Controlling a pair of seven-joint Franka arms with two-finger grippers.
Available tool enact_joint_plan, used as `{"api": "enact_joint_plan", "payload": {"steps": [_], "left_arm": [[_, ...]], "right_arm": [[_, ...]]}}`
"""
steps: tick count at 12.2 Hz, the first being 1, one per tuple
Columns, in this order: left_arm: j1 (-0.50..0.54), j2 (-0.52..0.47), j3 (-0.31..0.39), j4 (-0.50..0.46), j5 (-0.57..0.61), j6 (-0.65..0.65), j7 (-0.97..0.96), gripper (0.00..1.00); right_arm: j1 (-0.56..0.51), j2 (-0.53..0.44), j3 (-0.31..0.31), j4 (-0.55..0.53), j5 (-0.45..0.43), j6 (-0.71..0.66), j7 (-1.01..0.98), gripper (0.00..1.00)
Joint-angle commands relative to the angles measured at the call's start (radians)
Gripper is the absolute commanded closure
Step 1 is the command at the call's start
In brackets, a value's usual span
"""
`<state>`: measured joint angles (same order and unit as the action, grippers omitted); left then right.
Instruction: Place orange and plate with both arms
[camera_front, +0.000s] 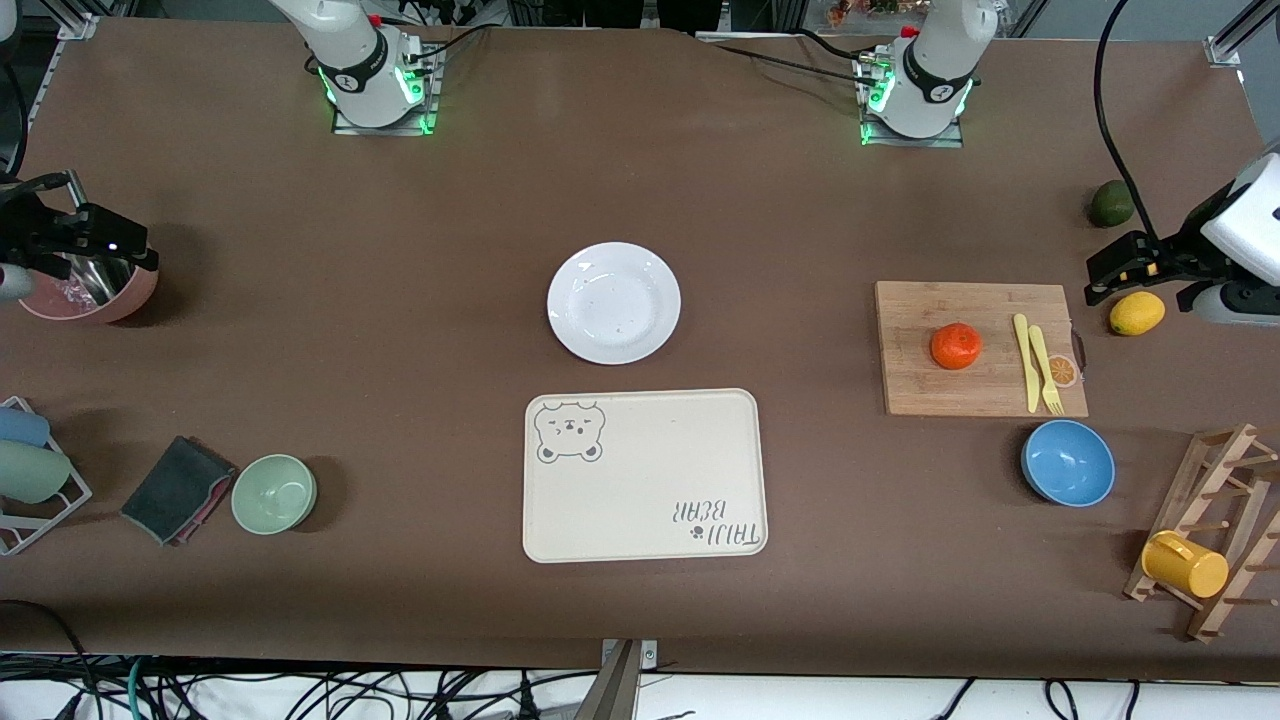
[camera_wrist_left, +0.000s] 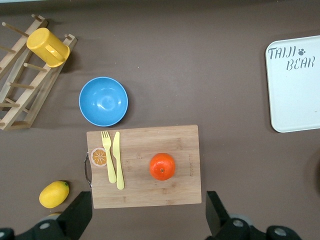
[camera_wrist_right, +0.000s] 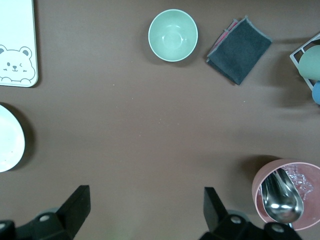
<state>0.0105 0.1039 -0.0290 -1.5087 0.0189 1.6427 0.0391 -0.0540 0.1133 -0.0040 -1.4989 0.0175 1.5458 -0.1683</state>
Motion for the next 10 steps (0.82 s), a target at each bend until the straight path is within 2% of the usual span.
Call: {"api": "enact_joint_plan", "payload": {"steps": [1, 10], "left_arm": [[-0.007, 0.01, 0.0, 0.022, 0.021, -0.008, 0.001, 0.0], [-0.007, 0.01, 0.0, 0.022, 0.021, -0.008, 0.001, 0.0]], "right_arm": [[-0.004, -0.01, 0.004, 0.017, -0.002, -0.021, 0.004, 0.0], [-0.004, -0.007, 0.002, 0.017, -0.002, -0.021, -0.01, 0.0]]}}
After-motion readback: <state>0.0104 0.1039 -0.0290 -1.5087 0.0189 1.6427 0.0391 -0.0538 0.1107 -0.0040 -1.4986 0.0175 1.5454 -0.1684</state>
